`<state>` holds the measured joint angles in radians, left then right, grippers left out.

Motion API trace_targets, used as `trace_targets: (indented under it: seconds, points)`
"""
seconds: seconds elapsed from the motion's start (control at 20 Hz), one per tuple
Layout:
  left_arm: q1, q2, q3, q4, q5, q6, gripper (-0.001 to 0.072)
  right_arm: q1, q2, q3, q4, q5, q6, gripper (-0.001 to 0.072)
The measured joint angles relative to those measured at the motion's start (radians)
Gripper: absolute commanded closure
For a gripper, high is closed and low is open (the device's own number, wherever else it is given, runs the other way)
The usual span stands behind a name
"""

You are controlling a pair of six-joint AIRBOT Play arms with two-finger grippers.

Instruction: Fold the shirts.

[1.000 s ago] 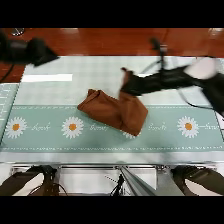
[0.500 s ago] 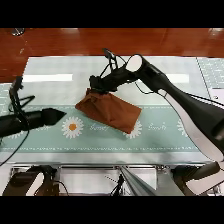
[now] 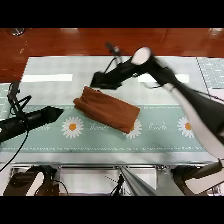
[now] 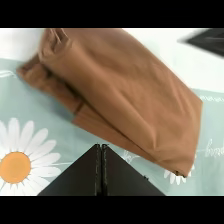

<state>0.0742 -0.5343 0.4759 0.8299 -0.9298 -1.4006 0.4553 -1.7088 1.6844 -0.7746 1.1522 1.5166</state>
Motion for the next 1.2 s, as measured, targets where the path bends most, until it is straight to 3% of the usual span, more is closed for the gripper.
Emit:
trace_targets:
  seconds: [0.25,0.35,0.5,0.65,0.8,1.2]
  points:
    - [0.012,0.0,-0.003,0.0,-0.015,-0.006,0.0688,-0.214,0.309,-0.104,-0.354,0.232,0.055,0.0095]
    - [0.013,0.0,-0.003,0.0,-0.019,-0.006,0.0688,-0.273,0.483,-0.278,-0.496,0.213,0.113,0.0095]
    - [0.014,-0.001,-0.003,0.0,-0.02,-0.006,0.0688,-0.313,0.731,-0.646,-0.559,0.04,0.27,0.0095]
    - [0.014,-0.006,-0.003,0.0,-0.02,-0.006,0.0688,-0.288,0.855,-0.993,-0.397,-0.221,0.37,0.0095]
    - [0.014,-0.011,-0.003,0.0,-0.021,-0.006,0.0688,-0.235,0.826,-1.161,-0.256,-0.374,0.356,0.0095]
    - [0.014,-0.014,-0.003,0.0,-0.021,-0.006,0.0688,-0.188,0.498,-1.136,0.167,-0.444,0.025,0.0106]
